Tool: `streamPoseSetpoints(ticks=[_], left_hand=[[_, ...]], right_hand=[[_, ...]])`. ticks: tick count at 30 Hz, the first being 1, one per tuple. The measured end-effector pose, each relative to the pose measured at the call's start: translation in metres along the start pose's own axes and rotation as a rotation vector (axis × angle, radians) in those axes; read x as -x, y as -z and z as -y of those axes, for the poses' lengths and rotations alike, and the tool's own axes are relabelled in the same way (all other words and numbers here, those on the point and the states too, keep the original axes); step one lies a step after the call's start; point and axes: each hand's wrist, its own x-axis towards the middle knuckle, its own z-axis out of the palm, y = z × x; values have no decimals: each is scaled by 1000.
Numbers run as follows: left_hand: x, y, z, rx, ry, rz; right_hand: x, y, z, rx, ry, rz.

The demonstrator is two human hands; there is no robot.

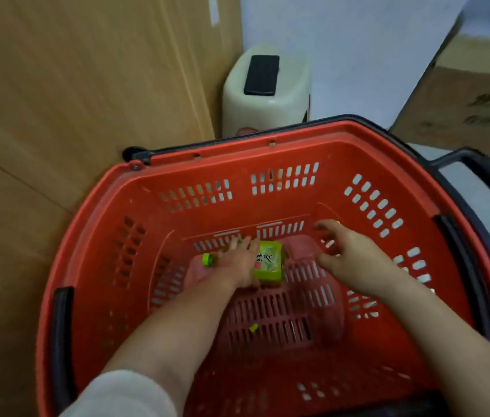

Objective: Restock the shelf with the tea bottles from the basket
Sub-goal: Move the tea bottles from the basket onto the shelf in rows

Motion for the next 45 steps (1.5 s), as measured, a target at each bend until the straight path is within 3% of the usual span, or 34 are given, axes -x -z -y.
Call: streamPoseSetpoints(ticks=[6, 12, 17, 25, 29, 32, 34, 36, 38, 40, 45], left_hand=[[-7, 0, -15, -112, 58, 5], [26, 15, -3, 182, 14, -6], [102, 87, -24, -65, -229, -221], [252, 153, -37, -284, -307, -603], [313, 167, -29, -308, -353, -916], [357, 158, -12, 15, -333, -1223], [377, 146, -9, 515, -254, -1330], [405, 139, -14, 1027, -176, -1226], [428, 142, -20, 1386, -162, -995], [454, 152, -22, 1577, -240, -936], [522, 174, -1, 1648, -324, -1276]], right_hand=[[-2, -2, -2, 10, -1, 55], [6, 2, -6, -208, -70, 109], [10, 12, 17, -525, -142, 89], [64, 65, 87, -384, 131, 336], [104, 84, 120, -497, 175, 256], [135, 91, 142, -691, 216, 181], [151, 92, 153, -841, 267, 140], [170, 91, 170, -930, 340, 129], [188, 89, 191, -979, 426, 154], [206, 83, 214, -990, 539, 192], [239, 64, 281, -985, 775, 318]])
